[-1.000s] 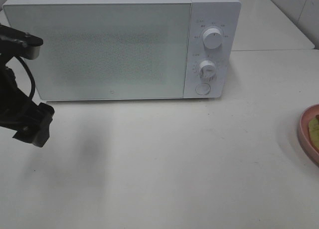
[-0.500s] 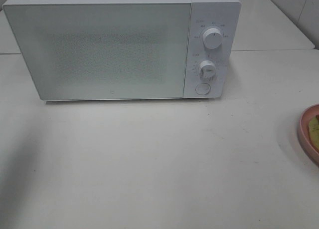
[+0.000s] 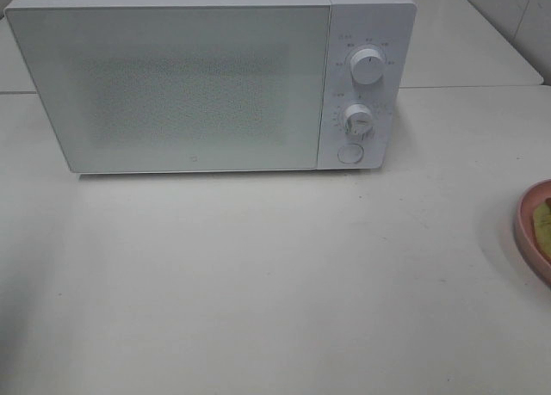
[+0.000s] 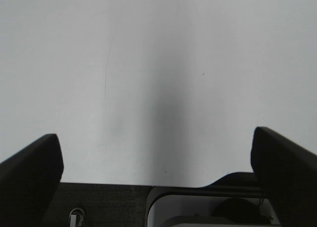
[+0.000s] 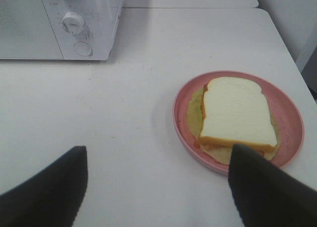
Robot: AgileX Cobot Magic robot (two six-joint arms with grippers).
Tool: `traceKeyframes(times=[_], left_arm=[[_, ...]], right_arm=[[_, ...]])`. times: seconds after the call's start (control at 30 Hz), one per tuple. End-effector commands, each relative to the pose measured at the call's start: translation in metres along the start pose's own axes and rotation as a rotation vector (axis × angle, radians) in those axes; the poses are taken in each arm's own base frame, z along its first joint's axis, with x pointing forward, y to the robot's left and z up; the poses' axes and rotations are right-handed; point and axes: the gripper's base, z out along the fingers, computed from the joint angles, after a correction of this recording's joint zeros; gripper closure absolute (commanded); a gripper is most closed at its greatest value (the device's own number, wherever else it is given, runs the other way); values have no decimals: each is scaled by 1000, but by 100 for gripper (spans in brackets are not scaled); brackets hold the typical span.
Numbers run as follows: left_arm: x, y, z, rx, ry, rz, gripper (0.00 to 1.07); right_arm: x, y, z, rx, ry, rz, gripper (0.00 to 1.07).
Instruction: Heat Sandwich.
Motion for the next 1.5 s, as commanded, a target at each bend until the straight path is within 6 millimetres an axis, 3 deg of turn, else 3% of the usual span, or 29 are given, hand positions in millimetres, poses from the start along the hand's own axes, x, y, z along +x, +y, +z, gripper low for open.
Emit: traceKeyframes(times=[0.03, 0.23, 1.1, 1.5], left_arm=[[23, 3, 0, 3, -17, 0, 8], [62, 7, 1, 17, -76, 84, 8], [132, 10, -55, 98, -623, 140, 8], [134, 10, -56, 99, -637, 140, 8]], right_arm=[[2, 0, -3, 6, -35, 0, 32], [2, 0, -3, 6, -35, 0, 32], [2, 0, -3, 6, -35, 0, 32], [2, 0, -3, 6, -35, 0, 32]])
